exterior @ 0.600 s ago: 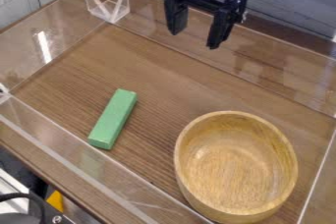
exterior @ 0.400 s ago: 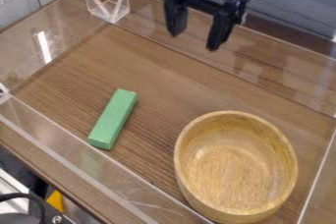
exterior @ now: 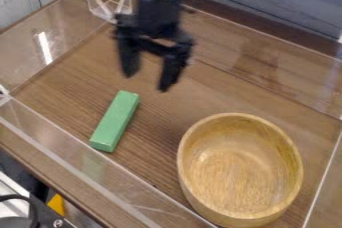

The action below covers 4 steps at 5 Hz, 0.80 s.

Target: Put the green block in the brown bowl

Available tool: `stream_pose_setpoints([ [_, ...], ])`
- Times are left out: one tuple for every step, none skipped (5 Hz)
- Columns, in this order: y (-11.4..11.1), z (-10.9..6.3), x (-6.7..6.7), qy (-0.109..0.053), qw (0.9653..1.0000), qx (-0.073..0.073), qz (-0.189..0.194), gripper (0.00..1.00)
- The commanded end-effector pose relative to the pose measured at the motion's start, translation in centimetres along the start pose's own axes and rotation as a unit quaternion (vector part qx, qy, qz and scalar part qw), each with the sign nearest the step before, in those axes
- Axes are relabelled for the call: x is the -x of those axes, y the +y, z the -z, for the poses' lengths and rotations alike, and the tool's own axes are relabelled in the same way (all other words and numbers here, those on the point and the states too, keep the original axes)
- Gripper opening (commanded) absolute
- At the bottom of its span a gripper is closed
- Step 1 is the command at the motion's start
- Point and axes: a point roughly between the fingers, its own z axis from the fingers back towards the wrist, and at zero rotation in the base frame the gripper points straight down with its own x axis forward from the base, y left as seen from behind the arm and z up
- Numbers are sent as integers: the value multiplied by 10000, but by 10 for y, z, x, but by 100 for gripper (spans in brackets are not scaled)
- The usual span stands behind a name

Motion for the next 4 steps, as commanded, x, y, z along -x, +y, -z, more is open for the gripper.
stream_pose_setpoints([
  [35, 3, 20, -420, 9991, -78, -23, 100],
  [41, 19, 29, -648, 9978, -97, -22, 100],
  [40, 33, 27, -766, 9970, -70, -9, 100],
  [40, 42, 23, -830, 9965, -32, -28, 100],
])
